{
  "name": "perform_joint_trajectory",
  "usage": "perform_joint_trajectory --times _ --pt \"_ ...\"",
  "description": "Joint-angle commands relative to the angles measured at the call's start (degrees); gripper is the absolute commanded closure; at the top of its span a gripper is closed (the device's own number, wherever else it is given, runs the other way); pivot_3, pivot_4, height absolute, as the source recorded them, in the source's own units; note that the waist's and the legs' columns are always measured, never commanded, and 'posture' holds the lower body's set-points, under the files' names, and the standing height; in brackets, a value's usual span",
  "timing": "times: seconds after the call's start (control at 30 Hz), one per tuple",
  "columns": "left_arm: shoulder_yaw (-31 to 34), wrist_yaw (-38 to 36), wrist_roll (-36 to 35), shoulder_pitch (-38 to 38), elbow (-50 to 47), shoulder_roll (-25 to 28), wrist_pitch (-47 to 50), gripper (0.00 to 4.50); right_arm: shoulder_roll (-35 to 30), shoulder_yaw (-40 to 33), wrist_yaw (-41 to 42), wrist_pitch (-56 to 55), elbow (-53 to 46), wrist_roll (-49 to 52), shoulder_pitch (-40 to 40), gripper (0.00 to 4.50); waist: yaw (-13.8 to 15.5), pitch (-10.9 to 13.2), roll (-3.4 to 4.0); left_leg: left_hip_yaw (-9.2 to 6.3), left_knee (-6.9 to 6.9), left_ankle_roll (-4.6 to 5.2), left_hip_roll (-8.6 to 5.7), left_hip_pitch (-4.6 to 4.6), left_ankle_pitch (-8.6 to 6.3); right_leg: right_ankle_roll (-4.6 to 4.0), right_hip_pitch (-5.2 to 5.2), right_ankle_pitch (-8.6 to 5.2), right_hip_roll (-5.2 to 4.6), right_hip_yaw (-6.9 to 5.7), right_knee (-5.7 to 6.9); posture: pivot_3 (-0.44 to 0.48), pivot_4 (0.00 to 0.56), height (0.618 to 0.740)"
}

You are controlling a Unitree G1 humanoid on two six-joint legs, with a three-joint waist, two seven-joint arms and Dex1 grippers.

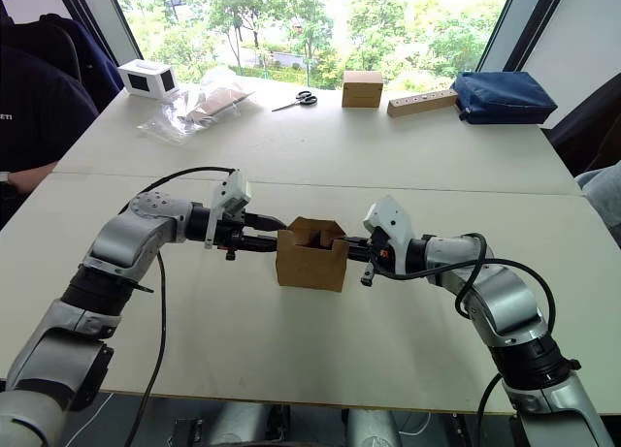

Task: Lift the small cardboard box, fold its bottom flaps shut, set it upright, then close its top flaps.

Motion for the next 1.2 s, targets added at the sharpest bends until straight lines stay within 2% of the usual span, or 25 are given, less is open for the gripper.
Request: perform_joint_trajectory --times 0.03,0.1,0.27,0.4,0.67,0.9,1.0,1.1,1.2 --pt "3.4 0.0 -3.0 0.0 -1.6 0.7 2.8 3.76 0.2 -1.5 -0.1 -0.1 -1.8 0.7 -0.5 4.50 -0.1 0.0 0.00 0.00 0.00 0.00 0.01 0.00 0.00 0.02 0.00 0.01 0.00 0.00 0.00 0.000 0.150 0.740" --pt "4.1 -0.6 -3.9 0.4 -2.8 1.6 3.8 4.41 0.3 -1.7 -0.3 0.1 -2.1 0.9 -0.4 4.50 -0.1 0.0 0.00 0.00 0.00 0.00 0.02 0.00 0.00 0.03 -0.01 0.01 0.01 0.00 0.00 0.000 0.150 0.740" --pt "5.2 -1.0 -7.2 1.6 -6.7 2.7 8.2 4.41 0.3 -2.0 -0.5 0.5 -2.7 1.3 -0.2 4.50 -0.1 0.0 0.01 0.00 -0.01 0.00 0.03 0.00 0.00 0.01 -0.01 0.01 0.01 0.00 0.00 0.000 0.150 0.740" --pt "3.6 0.8 -6.6 2.8 -8.6 1.3 8.4 4.41 0.6 -1.7 -0.7 0.8 -2.7 1.3 -0.3 4.50 0.0 0.0 0.01 0.00 -0.01 0.00 0.02 0.00 0.00 0.00 -0.01 0.00 0.00 0.00 0.00 0.000 0.150 0.740" --pt "-1.0 2.0 -1.8 2.2 -4.2 -1.2 4.1 4.41 0.6 -0.6 -0.7 0.8 -2.0 0.0 -0.7 4.50 0.0 0.0 0.01 0.00 -0.01 0.00 0.02 0.00 0.00 -0.01 -0.01 0.00 0.02 -0.01 0.00 0.000 0.150 0.740" --pt "-1.3 1.0 -1.5 2.0 -3.6 -1.6 3.2 4.41 0.6 -0.3 -1.0 1.1 -1.9 -0.9 -0.6 4.50 0.0 0.0 0.01 0.00 -0.01 0.00 0.02 0.00 0.00 -0.03 -0.01 -0.01 0.01 0.00 0.00 0.000 0.150 0.740" --pt "-0.4 0.6 -2.1 1.9 -3.6 -1.2 3.6 4.41 0.8 -0.2 -1.1 1.1 -2.0 -1.1 -0.5 4.50 0.0 0.0 0.01 0.00 0.00 0.00 0.02 0.00 0.00 -0.03 -0.01 -0.01 0.01 0.00 0.00 0.000 0.150 0.740" --pt "3.4 0.6 -5.7 0.1 -3.1 -1.1 7.1 4.41 0.9 -0.1 -1.1 1.0 -2.1 -1.4 -0.4 4.50 0.0 0.0 0.01 -0.01 -0.01 0.00 0.02 0.00 0.00 -0.02 -0.01 -0.01 0.01 0.00 0.00 0.000 0.150 0.740" --pt "8.0 2.1 -8.1 -3.7 2.1 -1.2 9.3 4.41 0.9 -0.1 -1.1 1.0 -2.1 -1.4 -0.5 4.50 0.0 0.0 -0.02 -0.02 0.00 0.00 0.03 -0.01 0.00 -0.02 -0.02 -0.01 0.02 -0.02 0.00 0.000 0.150 0.740"
